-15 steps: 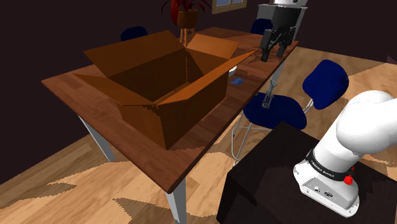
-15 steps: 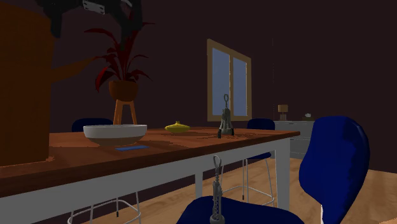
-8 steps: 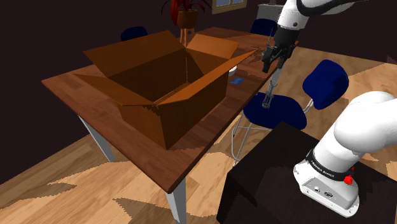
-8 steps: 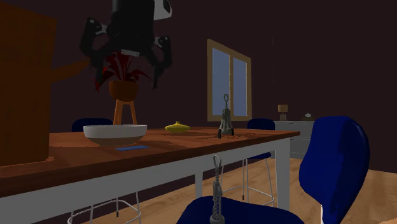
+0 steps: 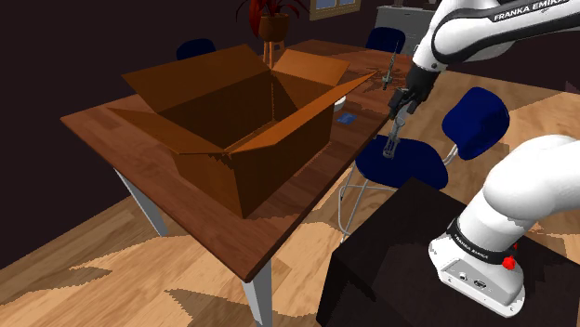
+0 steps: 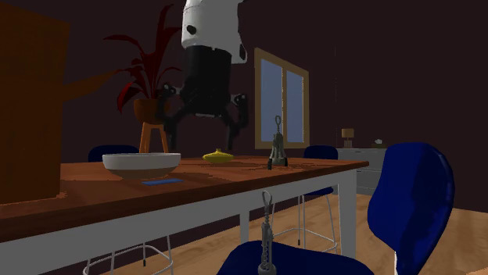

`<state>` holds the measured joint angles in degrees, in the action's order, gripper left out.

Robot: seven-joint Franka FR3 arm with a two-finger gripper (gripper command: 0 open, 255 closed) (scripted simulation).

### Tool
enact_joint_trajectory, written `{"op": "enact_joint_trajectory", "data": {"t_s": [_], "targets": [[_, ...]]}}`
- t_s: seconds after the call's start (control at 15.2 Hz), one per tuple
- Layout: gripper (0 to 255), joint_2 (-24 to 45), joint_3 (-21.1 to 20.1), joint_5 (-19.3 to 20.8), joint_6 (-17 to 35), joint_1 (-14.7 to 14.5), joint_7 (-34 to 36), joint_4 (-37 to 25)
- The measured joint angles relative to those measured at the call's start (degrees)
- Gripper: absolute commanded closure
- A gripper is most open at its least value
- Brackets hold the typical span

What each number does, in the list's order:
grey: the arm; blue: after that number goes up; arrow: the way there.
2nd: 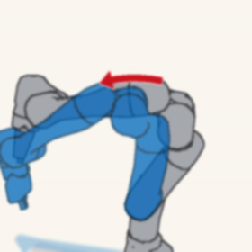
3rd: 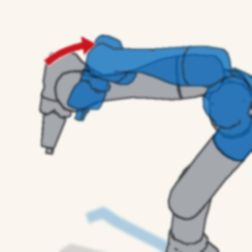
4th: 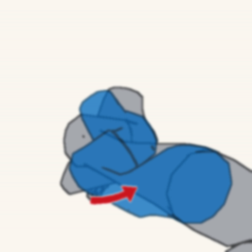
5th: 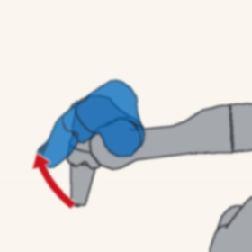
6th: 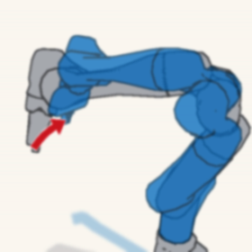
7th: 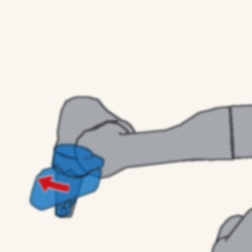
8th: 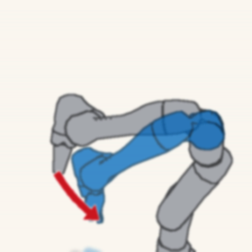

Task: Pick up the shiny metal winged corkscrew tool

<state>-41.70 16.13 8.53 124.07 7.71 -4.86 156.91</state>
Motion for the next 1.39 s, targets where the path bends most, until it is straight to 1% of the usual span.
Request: {"op": "enact_joint_trajectory", "data": {"t_s": [0.2,0.33,0.53,0.66,0.73,0.86,0.92,0.99,1.06,1.12,1.19,1.25,1.32,1.39], "targets": [[0,4.8,4.2,1.5,8.1,1.3,-3.2,1.2],[0,7.6,6.5,1.9,13.1,1.7,-4.9,2.0],[0,13.1,11.1,1.5,21.0,1.4,-8.5,2.4],[0,17.2,14.7,0.0,26.3,0.2,-11.7,2.2],[0,19.6,16.9,-1.4,28.9,-1.0,-13.8,1.7],[0,24.6,22.6,-5.9,34.1,-4.9,-19.3,0.5],[0,26.9,26.1,-9.2,36.2,-7.6,-23.0,-0.1],[0,29.0,29.5,-13.3,38.3,-11.0,-26.7,-0.7],[0,31.5,34.0,-18.8,39.9,-15.9,-31.6,-1.8],[0,34.8,40.0,-26.8,40.8,-22.5,-38.6,-3.4],[0,38.5,45.1,-37.5,40.7,-28.6,-47.1,-5.5],[0,41.4,47.0,-46.3,40.1,-31.2,-54.0,-6.8],[0,44.0,46.9,-53.7,39.6,-31.8,-59.6,-7.5],[0,46.0,45.6,-59.2,39.1,-31.2,-63.7,-8.2]]}}
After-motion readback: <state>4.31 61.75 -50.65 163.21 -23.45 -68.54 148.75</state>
